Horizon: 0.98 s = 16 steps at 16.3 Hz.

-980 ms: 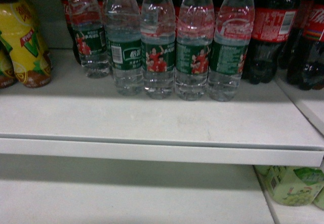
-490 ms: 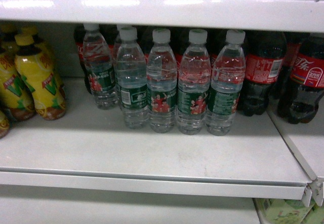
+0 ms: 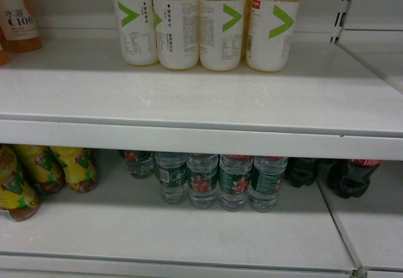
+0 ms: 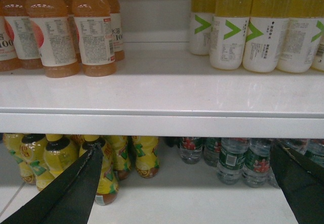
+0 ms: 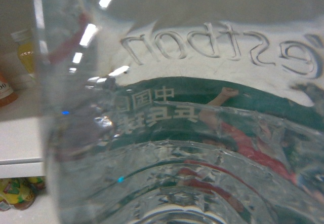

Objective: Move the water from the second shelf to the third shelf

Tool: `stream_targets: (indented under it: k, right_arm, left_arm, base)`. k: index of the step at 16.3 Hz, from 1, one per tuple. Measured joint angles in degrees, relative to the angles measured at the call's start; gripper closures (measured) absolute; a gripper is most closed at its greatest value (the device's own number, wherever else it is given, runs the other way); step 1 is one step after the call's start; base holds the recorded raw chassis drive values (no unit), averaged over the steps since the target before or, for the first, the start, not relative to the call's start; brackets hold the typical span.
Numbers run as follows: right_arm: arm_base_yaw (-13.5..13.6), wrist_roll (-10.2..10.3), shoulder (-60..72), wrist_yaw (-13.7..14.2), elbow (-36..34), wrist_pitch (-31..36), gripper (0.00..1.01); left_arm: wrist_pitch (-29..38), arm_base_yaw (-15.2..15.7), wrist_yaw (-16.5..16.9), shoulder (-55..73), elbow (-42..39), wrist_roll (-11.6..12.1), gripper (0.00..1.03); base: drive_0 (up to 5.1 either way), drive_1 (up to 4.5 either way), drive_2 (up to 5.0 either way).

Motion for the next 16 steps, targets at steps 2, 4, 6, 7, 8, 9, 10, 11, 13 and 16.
stream_targets:
  k: [2, 4, 6, 7, 8, 9, 10, 11, 13, 16]
  right_arm:
    - [0.0, 0.0, 0.0, 0.0, 0.0, 0.0, 0.57]
    - [0.0, 0.0, 0.0, 0.02, 0.0, -0.02, 0.57]
    - [0.0, -0.02, 0.0, 0.0, 0.0, -0.02, 0.57]
    - [0.0, 0.0, 0.0, 0.0, 0.0, -0.02, 0.57]
    - [0.0, 0.0, -0.02, 0.02, 0.0, 0.02, 0.57]
    - [0.0, 0.0, 0.0, 0.31, 0.0, -0.15, 0.57]
    - [-0.07, 0.0, 0.0, 0.37, 0.0, -0.15, 0.57]
    - [0.0, 0.0, -0.02, 0.33, 0.0, -0.07, 0.57]
    - [0.0, 0.0, 0.09, 0.33, 0.0, -0.13, 0.57]
    - [0.0, 0.0, 0.0, 0.17, 0.0, -0.07, 0.57]
  left_arm:
    - [-0.02, 0.0, 0.02, 0.0, 0.0, 0.0, 0.05]
    - [-0.02, 0.0, 0.02, 0.0, 0.0, 0.0, 0.05]
    - [-0.02, 0.0, 0.02, 0.0, 0.0, 0.0, 0.05]
    - [-0.02, 0.0, 0.02, 0.0, 0.0, 0.0, 0.05]
    - [-0.04, 0.0, 0.04, 0.0, 0.0, 0.0, 0.05]
    - [-0.02, 0.0, 0.07, 0.0, 0.0, 0.0, 0.05]
    - [-0.07, 0.0, 0.04, 0.0, 0.0, 0.0, 0.05]
    - [-0.04, 0.0, 0.07, 0.0, 0.0, 0.0, 0.05]
    - [-0.09, 0.0, 0.04, 0.0, 0.0, 0.0, 0.05]
    - [-0.07, 0.0, 0.04, 0.0, 0.0, 0.0, 0.05]
  base:
    - [0.0, 0.0, 0.0]
    - [0.0, 0.0, 0.0]
    - [0.0, 0.0, 0.0]
    - [-3.3, 1.77, 1.8]
    - [-4.2, 2.26, 2.3]
    - [-4.3, 2.32, 2.3]
    - [-4.3, 2.37, 2.4]
    - [-4.2, 2.39, 2.4]
    - [-4.3, 2.29, 2.3]
    - [-4.5, 2.16, 2.2]
